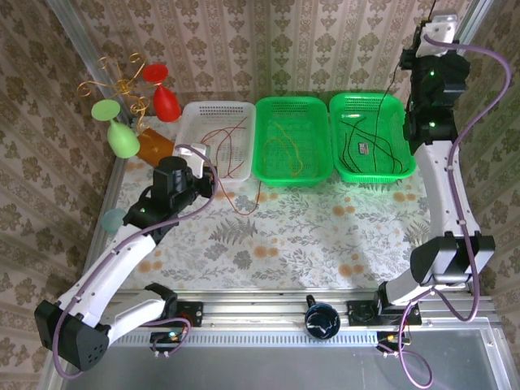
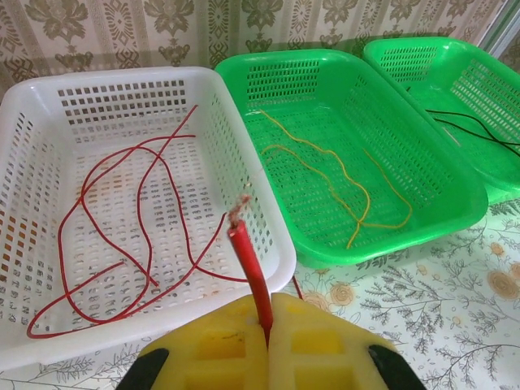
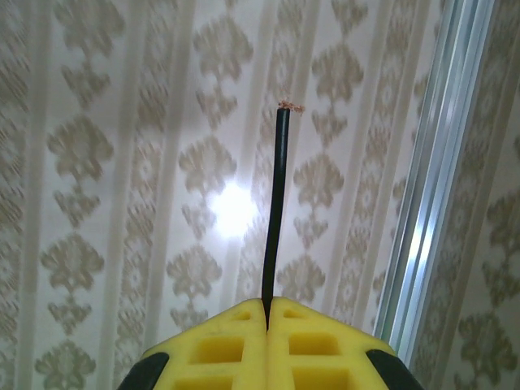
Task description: Untangle the cables
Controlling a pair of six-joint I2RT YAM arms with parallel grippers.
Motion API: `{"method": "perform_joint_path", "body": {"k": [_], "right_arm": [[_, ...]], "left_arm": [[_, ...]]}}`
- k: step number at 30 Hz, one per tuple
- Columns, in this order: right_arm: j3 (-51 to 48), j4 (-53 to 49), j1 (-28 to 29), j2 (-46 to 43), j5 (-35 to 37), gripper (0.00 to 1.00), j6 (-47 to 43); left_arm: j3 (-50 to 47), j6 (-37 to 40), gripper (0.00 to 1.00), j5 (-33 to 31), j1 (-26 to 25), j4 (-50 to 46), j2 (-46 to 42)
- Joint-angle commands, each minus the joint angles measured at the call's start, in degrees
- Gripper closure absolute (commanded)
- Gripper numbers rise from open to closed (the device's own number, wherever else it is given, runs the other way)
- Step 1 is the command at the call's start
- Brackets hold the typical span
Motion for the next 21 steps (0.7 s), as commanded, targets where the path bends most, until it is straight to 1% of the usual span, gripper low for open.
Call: {"method": "perform_joint_path", "body": {"k": [1, 3, 6, 8, 11, 13, 15, 17, 21], "right_arm": [[-5.47, 1.71, -0.14, 2.04, -0.85, 1.00, 4.80], [-9.75, 1.80, -0.15, 2.98, -0.87, 1.00, 6.42], [-15.75, 1.65, -0.25, 3.78, 0.95, 1.00, 10.44], [-17.98, -0.03, -0.12, 4.10, 1.61, 1.00, 13.05], [-15.56, -13.30, -0.16, 6.18, 6.93, 1.00, 21.93], [-13.30, -22.86, -0.25, 8.88, 11.05, 1.00, 29.80], [-11.78, -28.14, -0.24, 11.62, 12.08, 1.00, 34.24], [-9.60, -33.05, -0.21, 14.90, 14.57, 1.00, 39.37], [-0.80, -46.15, -0.25, 23.23, 20.65, 1.00, 46.59]], "left_arm": [[-0.21, -1.25, 1.00, -0.94, -0.61, 1.51, -0.64], [0.19, -1.17, 1.00, -0.94, -0.70, 1.44, -0.13], [0.85, -1.08, 1.00, -0.85, -0.98, 1.25, 0.24], [0.98, -1.16, 1.00, -0.80, -1.07, 1.02, 0.28], [0.80, -0.91, 1.00, -0.84, -1.14, 1.07, 0.25], [0.41, -1.15, 1.00, -0.89, -1.16, 1.56, 0.44], [0.10, -1.64, 1.00, -0.72, -1.25, 2.13, 0.73], [0.43, -1.87, 1.00, -0.51, -1.42, 2.19, 1.10], [1.17, -1.46, 1.00, -0.58, -2.21, 1.66, 1.46]]}}
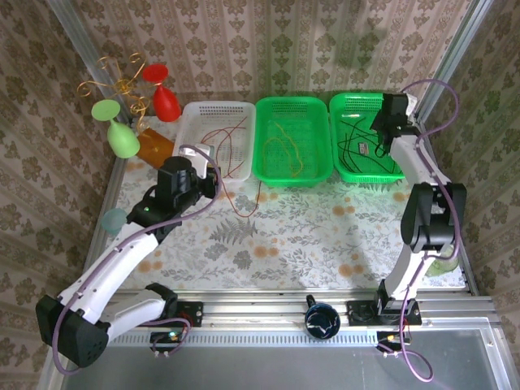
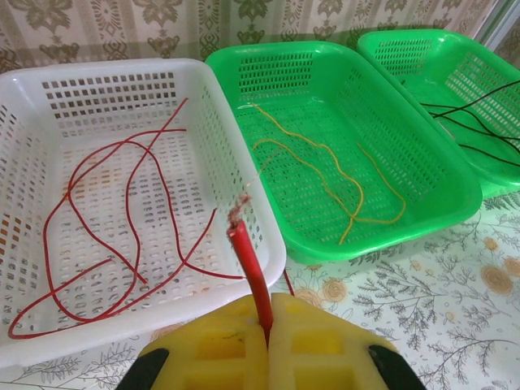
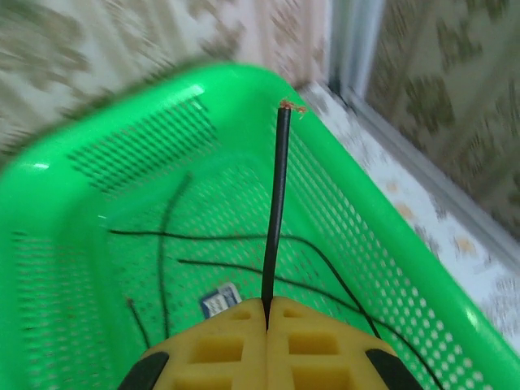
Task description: Untangle the cables
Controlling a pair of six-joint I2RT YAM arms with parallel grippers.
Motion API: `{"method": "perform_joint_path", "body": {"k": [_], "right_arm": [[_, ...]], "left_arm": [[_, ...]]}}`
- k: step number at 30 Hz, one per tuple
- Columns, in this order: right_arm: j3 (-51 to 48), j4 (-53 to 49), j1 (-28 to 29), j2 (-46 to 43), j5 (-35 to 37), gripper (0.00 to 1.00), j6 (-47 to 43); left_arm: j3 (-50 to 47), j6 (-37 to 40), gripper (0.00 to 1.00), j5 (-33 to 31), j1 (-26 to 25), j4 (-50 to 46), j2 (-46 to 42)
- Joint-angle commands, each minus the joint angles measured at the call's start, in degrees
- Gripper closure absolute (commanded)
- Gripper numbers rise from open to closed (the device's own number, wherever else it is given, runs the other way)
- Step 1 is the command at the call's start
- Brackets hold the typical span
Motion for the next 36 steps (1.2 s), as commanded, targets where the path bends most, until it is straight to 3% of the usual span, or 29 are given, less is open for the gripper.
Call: {"method": "perform_joint_path", "body": {"k": [1, 4, 14, 16, 20, 23, 30, 36], "right_arm": [[8.77, -18.48, 0.14, 6.92, 9.13, 1.00, 11.65], [15.35, -27.46, -0.03, 13.30, 11.76, 1.00, 15.80], [18.81, -30.18, -0.69, 19.75, 3.44, 0.97, 15.62], [18.85, -30.07, -0.65, 19.56, 2.18, 0.86, 14.43], [16.10, -27.00, -0.83, 15.41, -0.04, 0.48, 11.94], [14.97, -26.86, -1.00, 12.08, -1.01, 0.29, 10.39], [10.56, -26.50, -1.27, 3.80, -5.42, 0.19, 9.85], [0.01, -19.69, -1.25, -6.85, -18.27, 0.18, 7.06]], "left_arm": [[1.18, -0.74, 1.00, -0.21, -0.61, 1.13, 0.10], [0.98, -0.78, 1.00, -0.55, -0.75, 1.06, -0.05], [1.19, -0.57, 1.00, -1.33, -1.23, -0.04, -0.57], [1.84, -0.11, 1.00, -1.44, -1.23, -0.70, -0.58], [3.89, 1.12, 1.00, -1.87, -1.23, -2.11, -0.67], [5.16, 2.09, 1.00, -2.37, -1.23, -2.35, -1.10], [7.54, 5.30, 1.00, -5.05, -3.32, -1.74, -2.20], [10.77, 7.77, 1.00, -9.60, -7.04, 0.12, -4.01]]}}
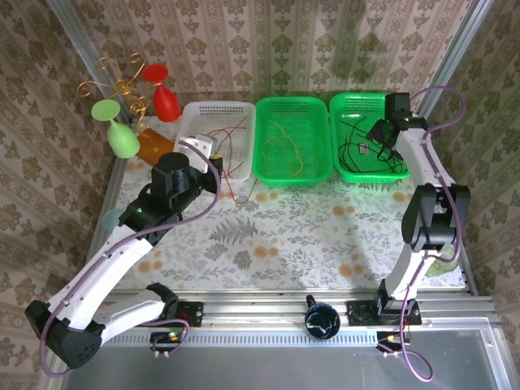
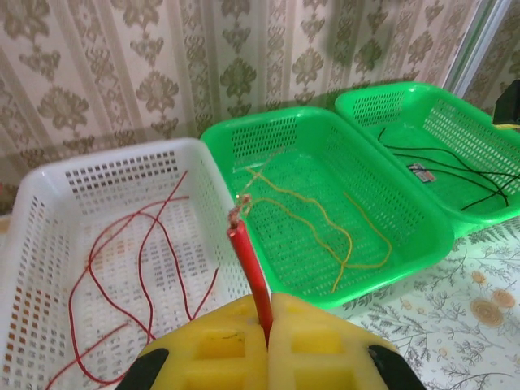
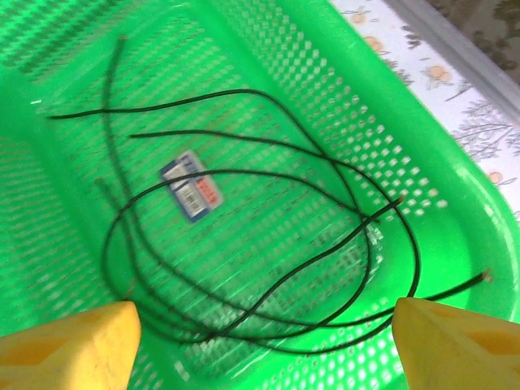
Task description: Untangle the cables
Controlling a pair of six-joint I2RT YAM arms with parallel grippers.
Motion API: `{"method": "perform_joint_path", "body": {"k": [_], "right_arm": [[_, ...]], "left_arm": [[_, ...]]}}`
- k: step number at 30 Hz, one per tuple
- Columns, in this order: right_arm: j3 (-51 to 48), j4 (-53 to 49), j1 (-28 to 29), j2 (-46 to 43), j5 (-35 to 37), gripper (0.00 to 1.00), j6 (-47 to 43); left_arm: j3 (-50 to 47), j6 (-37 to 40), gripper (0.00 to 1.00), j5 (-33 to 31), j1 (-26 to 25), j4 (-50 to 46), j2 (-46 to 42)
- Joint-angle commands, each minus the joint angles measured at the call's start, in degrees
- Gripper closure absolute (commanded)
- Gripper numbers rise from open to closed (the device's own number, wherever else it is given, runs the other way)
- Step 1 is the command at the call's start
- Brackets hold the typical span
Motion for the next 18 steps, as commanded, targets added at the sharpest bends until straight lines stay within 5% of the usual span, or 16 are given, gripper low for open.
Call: {"method": "perform_joint_path", "body": {"k": [1, 11, 18], "right_arm": [[-5.00, 3.79, -0.08, -5.13, -10.82, 0.18, -2.26], [-23.73, 13.25, 0.75, -23.33, -22.36, 0.16, -1.64], [-26.37, 15.15, 3.25, -30.74, -26.99, 0.14, 1.40]], "left_arm": [[4.03, 3.00, 1.00, -3.29, -1.26, 1.69, -2.15], [20.75, 8.16, 1.00, -3.44, -2.60, -6.89, 1.34], [30.10, 11.74, 1.00, -3.04, -2.51, -6.58, 6.96]]}}
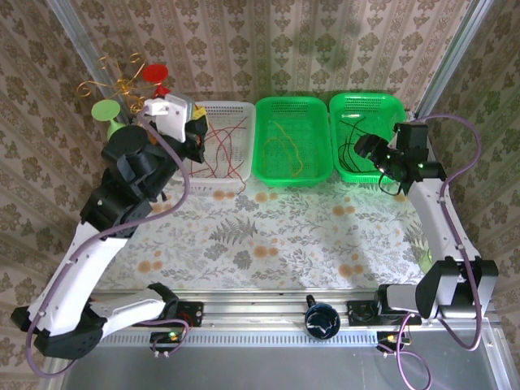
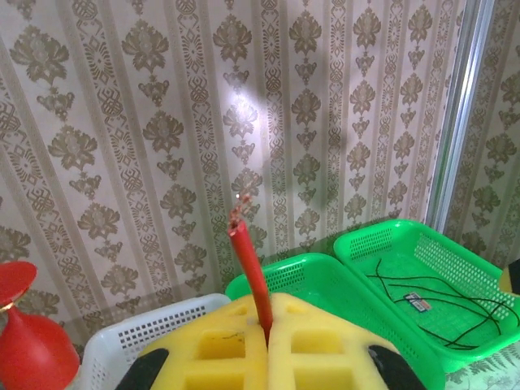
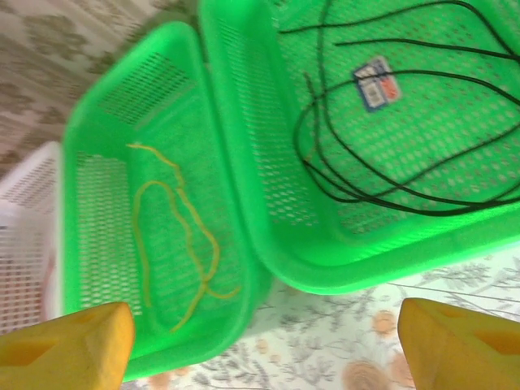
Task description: Untangle the cables
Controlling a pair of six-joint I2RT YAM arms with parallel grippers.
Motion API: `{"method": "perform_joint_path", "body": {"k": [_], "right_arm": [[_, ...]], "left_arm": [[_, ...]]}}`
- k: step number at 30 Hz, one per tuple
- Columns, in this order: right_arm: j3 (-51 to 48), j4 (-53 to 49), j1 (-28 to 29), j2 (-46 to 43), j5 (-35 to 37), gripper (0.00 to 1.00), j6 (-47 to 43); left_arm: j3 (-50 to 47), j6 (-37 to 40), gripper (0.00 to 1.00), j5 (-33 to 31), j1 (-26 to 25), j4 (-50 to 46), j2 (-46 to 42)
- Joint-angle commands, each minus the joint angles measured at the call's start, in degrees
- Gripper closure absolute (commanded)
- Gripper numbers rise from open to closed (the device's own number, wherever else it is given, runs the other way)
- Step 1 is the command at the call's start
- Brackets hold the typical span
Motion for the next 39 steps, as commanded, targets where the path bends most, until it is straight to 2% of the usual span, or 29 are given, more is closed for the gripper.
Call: {"method": "perform_joint_path", "body": {"k": [1, 8, 19, 25, 33, 36, 39], "right_arm": [[-0.43, 1.71, 1.99, -1.88, -3.70, 0.14, 1.02], [-2.32, 0.91, 4.67, -5.37, -3.18, 0.13, 0.97], [-4.47, 0.19, 5.03, -9.61, -1.52, 0.12, 0.00], [-3.61, -0.18, 5.03, -10.00, -2.01, 0.12, -0.43], [-1.80, -1.36, 5.02, -10.44, -2.84, 0.12, -1.98], [-0.89, -2.00, 5.04, -10.38, -2.67, 0.11, -2.97], [-0.36, -1.91, 5.02, -9.94, -2.66, 0.11, -3.31]], "left_arm": [[4.66, 4.45, 1.00, 0.02, -0.16, -1.24, 3.22], [16.99, 10.31, 1.00, 1.42, 1.98, -2.49, 10.72], [41.87, 13.73, 1.00, 9.10, 11.88, -5.88, 25.89], [41.70, 11.39, 1.00, 10.59, 16.67, -3.97, 29.88], [20.06, 13.36, 1.00, 10.84, 19.83, 7.22, 30.05], [23.64, 10.78, 1.00, 14.13, 20.36, 6.36, 32.40], [30.40, 11.49, 1.00, 13.05, 19.28, 5.58, 34.20]]}}
